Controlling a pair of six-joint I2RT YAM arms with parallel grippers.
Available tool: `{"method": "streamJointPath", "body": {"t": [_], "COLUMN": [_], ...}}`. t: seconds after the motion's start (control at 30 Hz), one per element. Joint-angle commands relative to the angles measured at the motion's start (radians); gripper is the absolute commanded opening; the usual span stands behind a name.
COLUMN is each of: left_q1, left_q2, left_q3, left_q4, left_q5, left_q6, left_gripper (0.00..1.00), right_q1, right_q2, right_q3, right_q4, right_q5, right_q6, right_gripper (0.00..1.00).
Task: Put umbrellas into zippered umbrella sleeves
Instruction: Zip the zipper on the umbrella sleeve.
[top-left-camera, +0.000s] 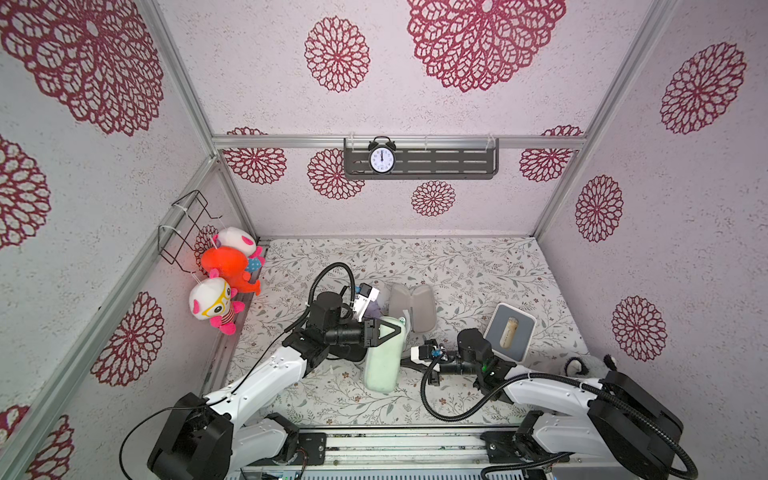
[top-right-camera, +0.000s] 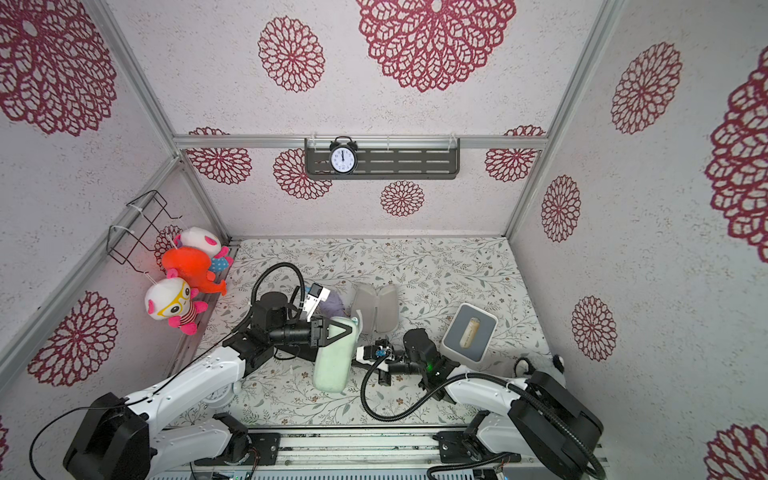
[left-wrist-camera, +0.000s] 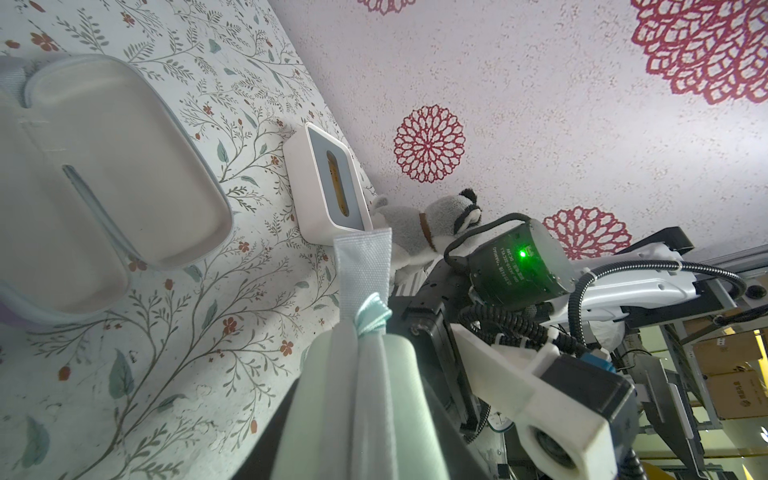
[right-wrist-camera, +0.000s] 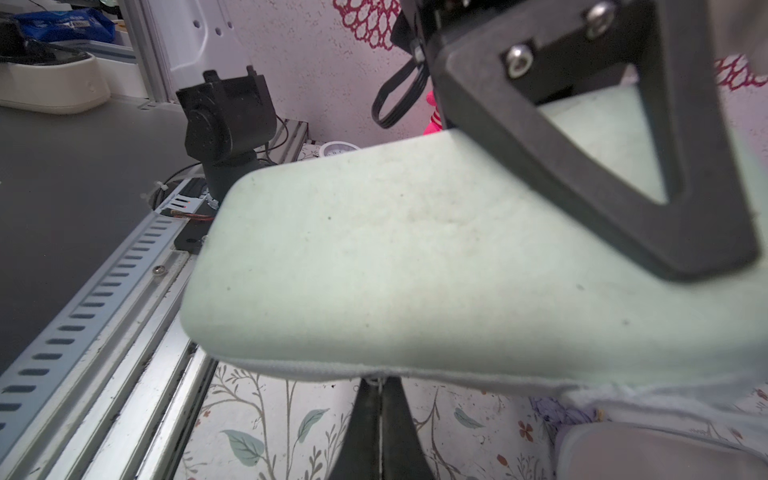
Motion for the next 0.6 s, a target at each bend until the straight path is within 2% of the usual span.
{"method": "streamJointPath", "body": {"t": [0.0, 0.17, 0.4, 0.57], "left_q1": [-0.014, -0.014, 0.001, 0.026], "left_q2": [-0.010, -0.027, -0.031, -0.005], "left_q3": [0.024, 0.017, 0.020, 0.033], "left_q4": [0.032, 0.025, 0.020, 0.092], "left_q5": [0.013, -0.004, -0.083, -0.050], "left_q6": [0.000, 0.008, 0.010, -0.033], "left_gripper": [0.00, 0.00, 0.00, 0.00], "right_q1": [-0.008, -0.015, -0.011, 0.024], "right_q2": [-0.043, -0.048, -0.046, -0.069], "right_q3": [-0.013, -0.003, -0.016, -0.040], "right_q4": [0.110, 0.113, 0.060, -0.015], "right_q5": [0.078, 0.099, 0.028, 0.001], "right_q6": [0.002, 0.016, 0.013, -0.004], "right_gripper": [0.00, 0.00, 0.00, 0.00]}}
